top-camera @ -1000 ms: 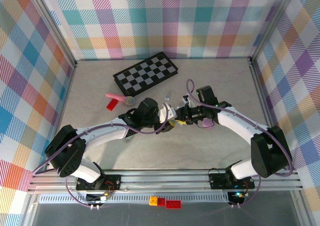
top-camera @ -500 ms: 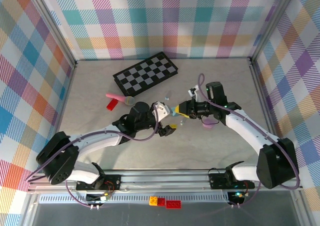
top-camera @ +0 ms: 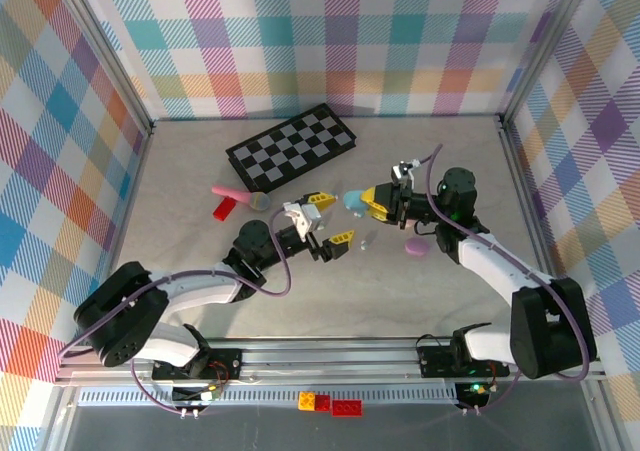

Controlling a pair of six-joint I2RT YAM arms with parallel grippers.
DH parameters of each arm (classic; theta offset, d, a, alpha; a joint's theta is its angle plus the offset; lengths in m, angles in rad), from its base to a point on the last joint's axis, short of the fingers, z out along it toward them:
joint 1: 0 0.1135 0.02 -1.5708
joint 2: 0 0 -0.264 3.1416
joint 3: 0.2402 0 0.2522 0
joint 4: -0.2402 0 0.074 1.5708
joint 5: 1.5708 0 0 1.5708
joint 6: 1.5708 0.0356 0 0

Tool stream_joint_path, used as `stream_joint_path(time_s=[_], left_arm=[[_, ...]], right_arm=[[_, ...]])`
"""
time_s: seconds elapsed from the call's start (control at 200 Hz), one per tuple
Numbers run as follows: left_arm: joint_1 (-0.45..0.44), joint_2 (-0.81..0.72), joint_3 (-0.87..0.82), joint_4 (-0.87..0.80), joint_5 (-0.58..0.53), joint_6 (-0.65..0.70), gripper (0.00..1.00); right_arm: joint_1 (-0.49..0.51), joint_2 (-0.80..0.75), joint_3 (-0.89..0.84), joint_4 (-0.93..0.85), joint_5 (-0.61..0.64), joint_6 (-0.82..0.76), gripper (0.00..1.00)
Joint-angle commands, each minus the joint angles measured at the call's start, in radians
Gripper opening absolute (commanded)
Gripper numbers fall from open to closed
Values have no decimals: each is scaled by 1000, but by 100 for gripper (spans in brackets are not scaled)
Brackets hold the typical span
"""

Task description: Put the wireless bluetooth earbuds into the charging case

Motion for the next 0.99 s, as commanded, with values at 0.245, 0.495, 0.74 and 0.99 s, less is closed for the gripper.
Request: stream_joint_path(time_s=[0.245,0.495,0.74,0.99], left_arm=[[33,114,117,205,161,-47,68],[34,159,166,208,225,-57,53],[38,169,189,210,220,-50,54],[37,171,207,210,252,-63,54]], right_arm=[[1,41,-40,412,-49,288,0],[2,28,-45,423,-54,288,0],[3,-9,-40,390,-80,267,0],[3,-62,-34,263,-96,181,0]])
